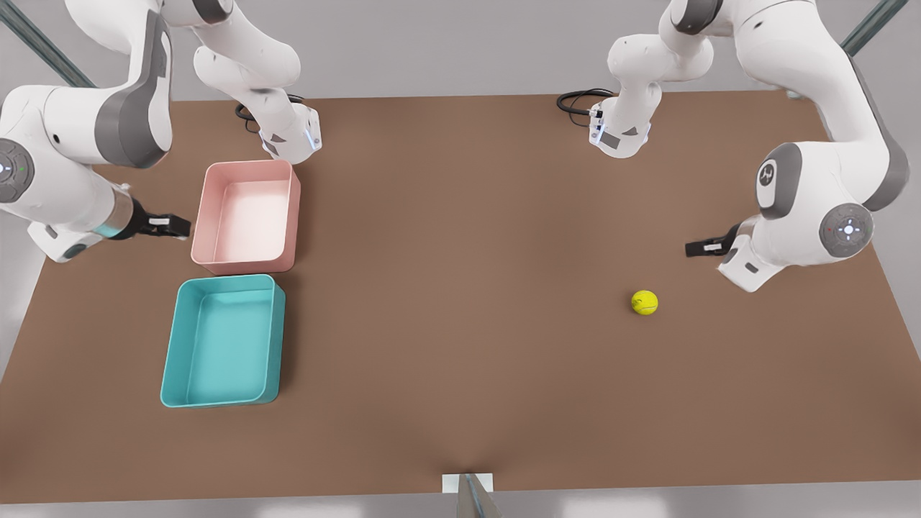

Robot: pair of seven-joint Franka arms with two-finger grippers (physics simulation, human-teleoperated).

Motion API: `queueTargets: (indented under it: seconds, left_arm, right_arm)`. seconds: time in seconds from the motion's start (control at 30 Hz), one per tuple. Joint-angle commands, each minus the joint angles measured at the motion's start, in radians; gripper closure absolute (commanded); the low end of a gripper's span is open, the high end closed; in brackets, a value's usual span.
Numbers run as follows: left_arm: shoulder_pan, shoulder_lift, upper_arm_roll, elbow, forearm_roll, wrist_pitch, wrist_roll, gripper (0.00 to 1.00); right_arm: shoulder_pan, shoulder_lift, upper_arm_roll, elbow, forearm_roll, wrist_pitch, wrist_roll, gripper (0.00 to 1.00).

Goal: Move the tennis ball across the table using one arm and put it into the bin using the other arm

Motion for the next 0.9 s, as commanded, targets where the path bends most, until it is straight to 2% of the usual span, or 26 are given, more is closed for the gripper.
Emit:
queueTargets:
  seconds: [0.0,0.1,0.13,0.17,0.2,0.23,0.3,0.47,0.57,0.67,0.73,0.87]
  left_arm:
    - [0.000,-0.011,0.000,-0.002,-0.008,0.224,-0.151,0.00]
    - [0.000,-0.013,0.003,-0.050,-0.051,0.271,-0.153,0.00]
    - [-0.001,-0.022,0.006,-0.155,-0.045,0.371,0.101,0.01]
    - [0.000,-0.022,0.009,-0.201,-0.043,0.437,0.362,0.32]
    - [0.006,-0.021,0.017,-0.254,0.000,0.486,0.479,0.78]
    - [0.006,-0.019,0.017,-0.326,0.072,0.602,0.613,0.79]
    - [0.019,-0.004,0.018,-0.402,0.080,0.788,0.996,0.77]
    - [0.035,0.035,0.018,-0.541,0.169,0.909,1.645,0.79]
    - [0.055,0.147,0.020,-0.530,0.164,0.911,1.947,0.79]
    - [0.029,0.137,0.018,-0.539,0.196,0.912,1.933,0.79]
    - [0.035,0.142,0.018,-0.554,0.288,0.955,1.912,0.79]
    - [0.049,0.159,0.018,-0.604,0.291,0.998,1.838,0.79]
  right_arm:
    - [0.002,0.000,-0.001,-0.008,0.001,0.176,0.051,0.00]
    - [0.007,0.063,-0.003,0.037,0.004,0.144,0.050,0.00]
    - [0.008,0.086,-0.006,0.050,0.026,0.146,0.054,0.00]
    - [0.004,0.097,-0.009,0.055,0.033,0.147,0.054,0.00]
    - [0.013,0.093,-0.006,0.046,0.046,0.143,0.064,0.00]
    - [0.004,0.089,-0.009,0.044,0.050,0.141,0.062,0.00]
    - [-0.003,0.106,-0.009,0.041,0.053,0.158,0.061,0.00]
    - [-0.001,0.157,-0.009,0.052,0.026,0.161,0.059,0.00]
    - [0.001,0.159,-0.009,0.052,0.026,0.161,0.059,0.00]
    - [-0.001,0.165,-0.009,0.052,0.023,0.161,0.059,0.00]
    - [-0.001,0.159,-0.009,0.047,0.015,0.161,0.059,0.00]
    - [-0.001,0.126,-0.009,0.038,0.023,0.155,0.057,0.00]
